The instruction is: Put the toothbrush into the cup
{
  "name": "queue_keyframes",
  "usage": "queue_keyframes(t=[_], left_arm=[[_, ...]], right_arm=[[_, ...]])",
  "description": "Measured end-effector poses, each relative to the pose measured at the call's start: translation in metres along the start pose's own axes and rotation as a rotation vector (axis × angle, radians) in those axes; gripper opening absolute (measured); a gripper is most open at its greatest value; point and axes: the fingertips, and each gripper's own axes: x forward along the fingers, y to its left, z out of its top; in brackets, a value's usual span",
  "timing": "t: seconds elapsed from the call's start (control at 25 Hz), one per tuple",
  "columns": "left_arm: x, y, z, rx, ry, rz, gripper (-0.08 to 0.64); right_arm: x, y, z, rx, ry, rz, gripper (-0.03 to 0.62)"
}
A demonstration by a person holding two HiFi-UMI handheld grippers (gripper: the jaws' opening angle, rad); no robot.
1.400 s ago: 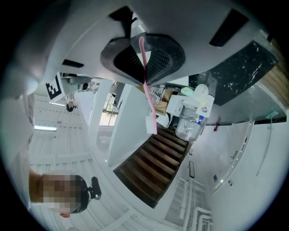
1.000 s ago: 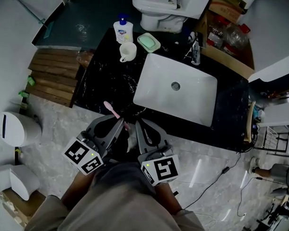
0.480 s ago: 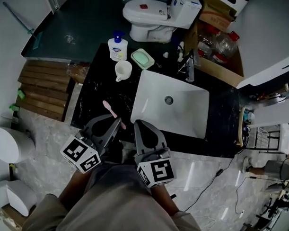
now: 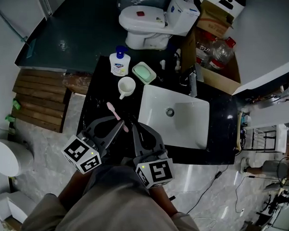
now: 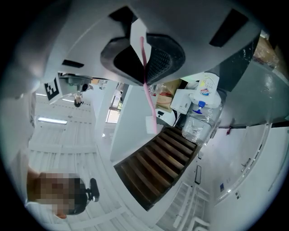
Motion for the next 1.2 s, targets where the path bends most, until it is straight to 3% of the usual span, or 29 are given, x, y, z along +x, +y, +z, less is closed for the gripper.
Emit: queue_keyframes(t=[0.2, 0.68, 1.2], left_arm=[[-0.002, 0.021, 0.017, 0.012, -0.030, -0.015, 0.023], [0.000, 0.046, 0.020, 0.004, -0.005, -0.090, 0.023], [0.024, 0.058, 0.035, 0.028, -0.017, -0.102, 0.023]], right_arm=[[0.024, 0.011, 0.001, -0.012, 0.018, 0.016, 0.006], [0.051, 0.024, -0.010, -0.014, 0.061, 0.007, 0.006], [0.065, 0.004, 0.006, -0.031, 0.043, -0.002, 0.006]])
